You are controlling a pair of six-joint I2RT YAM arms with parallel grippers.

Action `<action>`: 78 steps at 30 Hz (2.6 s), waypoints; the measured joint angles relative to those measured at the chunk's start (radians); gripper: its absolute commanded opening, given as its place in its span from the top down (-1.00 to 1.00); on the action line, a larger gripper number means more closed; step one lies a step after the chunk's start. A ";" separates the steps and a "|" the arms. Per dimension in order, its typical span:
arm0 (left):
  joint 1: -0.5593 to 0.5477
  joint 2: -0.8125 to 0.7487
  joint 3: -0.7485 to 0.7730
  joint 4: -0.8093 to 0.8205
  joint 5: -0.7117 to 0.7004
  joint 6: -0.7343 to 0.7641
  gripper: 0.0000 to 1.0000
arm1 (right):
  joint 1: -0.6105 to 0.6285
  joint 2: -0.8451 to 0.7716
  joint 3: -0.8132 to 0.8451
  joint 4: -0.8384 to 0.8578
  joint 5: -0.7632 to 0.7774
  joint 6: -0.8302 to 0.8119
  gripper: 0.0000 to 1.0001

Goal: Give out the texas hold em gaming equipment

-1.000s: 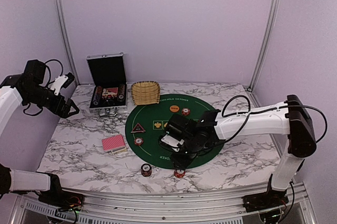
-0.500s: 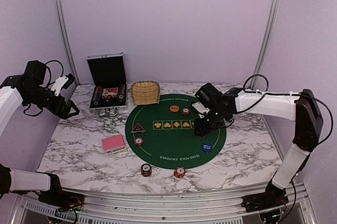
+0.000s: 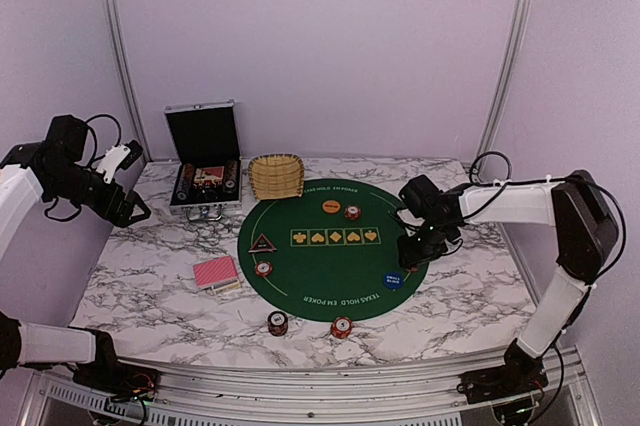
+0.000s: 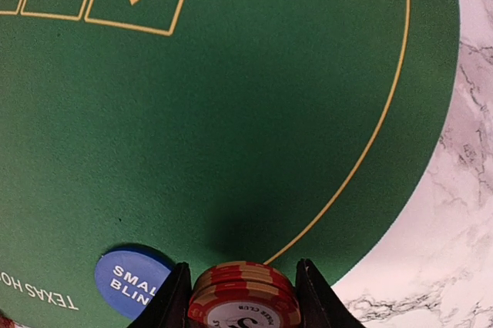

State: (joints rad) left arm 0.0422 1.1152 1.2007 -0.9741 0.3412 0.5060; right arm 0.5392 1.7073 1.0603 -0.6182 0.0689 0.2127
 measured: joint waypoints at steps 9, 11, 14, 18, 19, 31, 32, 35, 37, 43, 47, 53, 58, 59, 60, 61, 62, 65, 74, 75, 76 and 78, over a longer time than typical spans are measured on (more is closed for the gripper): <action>0.000 0.000 0.000 0.000 0.002 0.003 -0.98 | 0.000 0.000 -0.054 0.044 -0.002 0.003 0.69; 0.000 -0.003 -0.003 0.000 0.003 0.004 -0.98 | 0.000 0.000 -0.066 0.049 -0.004 0.005 0.57; 0.000 -0.004 -0.003 -0.002 0.003 0.005 -0.98 | 0.000 0.001 -0.072 0.058 -0.004 0.005 0.26; 0.000 -0.005 -0.004 -0.003 0.003 0.008 -0.98 | 0.000 0.002 -0.072 0.066 -0.004 0.014 -0.01; 0.000 -0.006 -0.005 -0.003 0.003 0.010 -0.98 | 0.000 0.002 -0.072 0.067 -0.003 0.017 -0.03; 0.000 -0.011 -0.014 -0.006 0.002 0.018 -0.98 | 0.009 -0.035 -0.052 0.024 0.017 0.026 -0.34; 0.000 -0.011 -0.014 -0.006 0.002 0.019 -0.98 | 0.016 -0.048 -0.041 0.012 0.023 0.026 -0.38; 0.000 -0.011 -0.014 -0.007 0.003 0.018 -0.98 | 0.080 -0.087 0.035 -0.026 0.044 0.027 -0.53; 0.000 -0.011 -0.014 -0.007 0.003 0.018 -0.98 | 0.161 -0.094 0.116 -0.039 0.047 0.026 -0.63; 0.000 -0.011 -0.014 -0.008 0.003 0.018 -0.98 | 0.446 -0.031 0.348 -0.062 0.032 0.011 -0.75; 0.000 -0.011 -0.014 -0.008 0.003 0.018 -0.98 | 0.585 0.093 0.460 -0.074 -0.011 -0.016 -0.77; 0.000 -0.011 -0.014 -0.008 0.002 0.018 -0.98 | 0.666 0.262 0.547 -0.104 -0.095 -0.057 -0.77; 0.000 -0.011 -0.014 -0.011 0.002 0.018 -0.98 | 0.683 0.355 0.615 -0.119 -0.113 -0.079 -0.74; 0.000 -0.011 -0.014 -0.011 0.002 0.018 -0.98 | 0.684 0.365 0.619 -0.120 -0.113 -0.082 -0.74; 0.000 -0.011 -0.014 -0.012 0.002 0.018 -0.98 | 0.686 0.372 0.620 -0.121 -0.113 -0.084 -0.73; 0.000 -0.011 -0.014 -0.013 0.002 0.018 -0.98 | 0.686 0.375 0.620 -0.124 -0.113 -0.085 -0.72; 0.000 -0.013 -0.014 -0.013 0.002 0.018 -0.98 | 0.686 0.376 0.620 -0.126 -0.114 -0.087 -0.70; 0.000 -0.019 -0.014 -0.018 0.002 0.018 -0.98 | 0.686 0.377 0.621 -0.127 -0.118 -0.090 -0.59; 0.000 -0.022 -0.014 -0.019 0.002 0.018 -0.98 | 0.690 0.393 0.620 -0.128 -0.153 -0.099 -0.34; 0.000 -0.023 -0.014 -0.019 0.002 0.018 -0.98 | 0.691 0.396 0.620 -0.128 -0.155 -0.100 -0.34; 0.000 -0.023 -0.014 -0.019 0.002 0.018 -0.98 | 0.692 0.399 0.620 -0.127 -0.158 -0.101 -0.34; 0.000 -0.023 -0.014 -0.019 0.002 0.018 -0.98 | 0.693 0.405 0.620 -0.128 -0.161 -0.101 -0.32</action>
State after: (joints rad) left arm 0.0422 1.0927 1.1862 -0.9932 0.3428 0.5243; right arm 1.2324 2.1120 1.6806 -0.7460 -0.0925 0.1112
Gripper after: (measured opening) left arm 0.989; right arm 0.670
